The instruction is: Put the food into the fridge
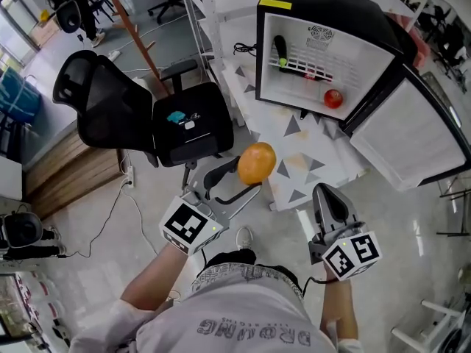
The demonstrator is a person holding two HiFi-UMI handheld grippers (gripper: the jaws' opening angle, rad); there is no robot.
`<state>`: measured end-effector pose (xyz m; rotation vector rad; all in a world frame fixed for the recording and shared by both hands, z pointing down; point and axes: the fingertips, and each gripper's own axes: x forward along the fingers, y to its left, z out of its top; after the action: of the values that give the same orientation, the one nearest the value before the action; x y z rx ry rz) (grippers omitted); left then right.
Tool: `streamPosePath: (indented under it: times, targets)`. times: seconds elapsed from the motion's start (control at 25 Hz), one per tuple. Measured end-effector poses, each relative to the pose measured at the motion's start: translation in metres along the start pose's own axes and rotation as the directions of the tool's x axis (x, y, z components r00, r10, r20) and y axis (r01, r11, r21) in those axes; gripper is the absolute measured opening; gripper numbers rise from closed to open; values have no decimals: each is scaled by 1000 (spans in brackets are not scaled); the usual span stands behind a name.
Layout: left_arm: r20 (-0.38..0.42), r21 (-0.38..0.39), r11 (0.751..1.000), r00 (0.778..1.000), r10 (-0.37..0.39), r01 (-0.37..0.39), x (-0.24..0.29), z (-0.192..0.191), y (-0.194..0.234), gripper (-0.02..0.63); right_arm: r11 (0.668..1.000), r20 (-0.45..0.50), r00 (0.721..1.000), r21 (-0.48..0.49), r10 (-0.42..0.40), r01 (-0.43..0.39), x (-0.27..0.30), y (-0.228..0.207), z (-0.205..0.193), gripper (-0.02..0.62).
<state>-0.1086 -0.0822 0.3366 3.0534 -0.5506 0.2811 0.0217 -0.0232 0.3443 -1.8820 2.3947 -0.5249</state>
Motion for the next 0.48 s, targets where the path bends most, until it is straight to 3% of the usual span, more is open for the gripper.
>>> streamPosePath:
  times: [0.48]
  targets:
    - [-10,-4,1000,1000,-24,24,14,-3,24,268,1000,10,1000,1,-24,24,23,-4,10,3]
